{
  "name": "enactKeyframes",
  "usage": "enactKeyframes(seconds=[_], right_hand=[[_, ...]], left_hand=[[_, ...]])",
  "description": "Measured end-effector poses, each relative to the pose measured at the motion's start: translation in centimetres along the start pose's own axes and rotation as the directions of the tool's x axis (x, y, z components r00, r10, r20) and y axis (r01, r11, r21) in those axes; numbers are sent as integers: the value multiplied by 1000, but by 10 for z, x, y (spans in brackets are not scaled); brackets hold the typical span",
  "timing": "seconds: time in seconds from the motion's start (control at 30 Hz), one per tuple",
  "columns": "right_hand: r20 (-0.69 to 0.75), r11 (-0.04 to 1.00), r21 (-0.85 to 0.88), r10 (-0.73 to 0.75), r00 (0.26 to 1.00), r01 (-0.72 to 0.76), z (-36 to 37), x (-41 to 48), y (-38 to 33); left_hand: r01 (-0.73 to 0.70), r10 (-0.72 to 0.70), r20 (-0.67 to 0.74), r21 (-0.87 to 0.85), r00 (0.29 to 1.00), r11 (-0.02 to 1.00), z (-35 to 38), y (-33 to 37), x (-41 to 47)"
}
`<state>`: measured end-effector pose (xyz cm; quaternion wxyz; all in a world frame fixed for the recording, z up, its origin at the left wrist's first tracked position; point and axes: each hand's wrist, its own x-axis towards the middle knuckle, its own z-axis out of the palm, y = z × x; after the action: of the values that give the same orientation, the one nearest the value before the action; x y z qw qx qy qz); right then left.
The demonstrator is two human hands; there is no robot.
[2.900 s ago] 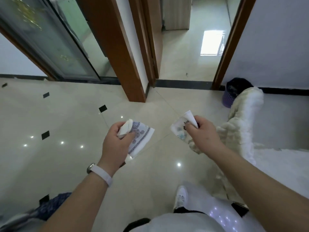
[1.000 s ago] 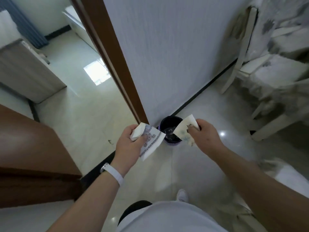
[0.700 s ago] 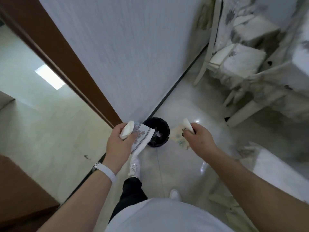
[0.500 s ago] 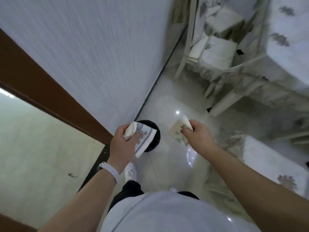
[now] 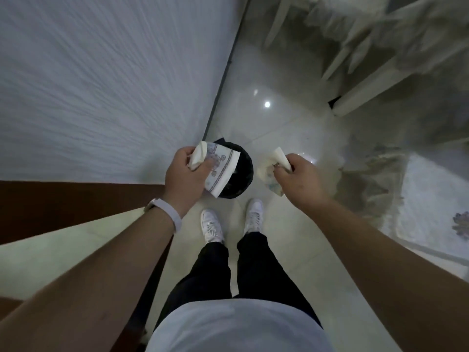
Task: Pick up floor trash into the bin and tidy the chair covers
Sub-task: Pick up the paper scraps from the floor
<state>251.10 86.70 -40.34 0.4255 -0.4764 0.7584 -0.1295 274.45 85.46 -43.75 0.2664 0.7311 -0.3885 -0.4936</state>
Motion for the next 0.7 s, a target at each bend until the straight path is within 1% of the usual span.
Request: enactKeyframes(seconds=[0.13, 0.27, 0.43, 0.57, 0.7], right_hand=[[40, 1000, 0, -10, 999, 10, 36, 58, 23], [76, 1000, 6, -20, 997, 20, 81, 116, 59], [115, 997, -68, -16, 993, 24, 150, 187, 121], [183, 994, -101, -11, 983, 30, 207, 231, 173], [252, 992, -122, 12, 968, 19, 256, 261, 216]], left_hand=[[52, -49, -39, 71, 998, 996, 30, -35, 48], [98, -93, -41, 150, 995, 984, 65, -85, 96], [90, -94, 1, 275, 996, 957, 114, -165, 160], [94, -108, 16, 385, 994, 918, 143, -232, 206], [123, -141, 10, 418, 990, 900, 157, -284, 232]])
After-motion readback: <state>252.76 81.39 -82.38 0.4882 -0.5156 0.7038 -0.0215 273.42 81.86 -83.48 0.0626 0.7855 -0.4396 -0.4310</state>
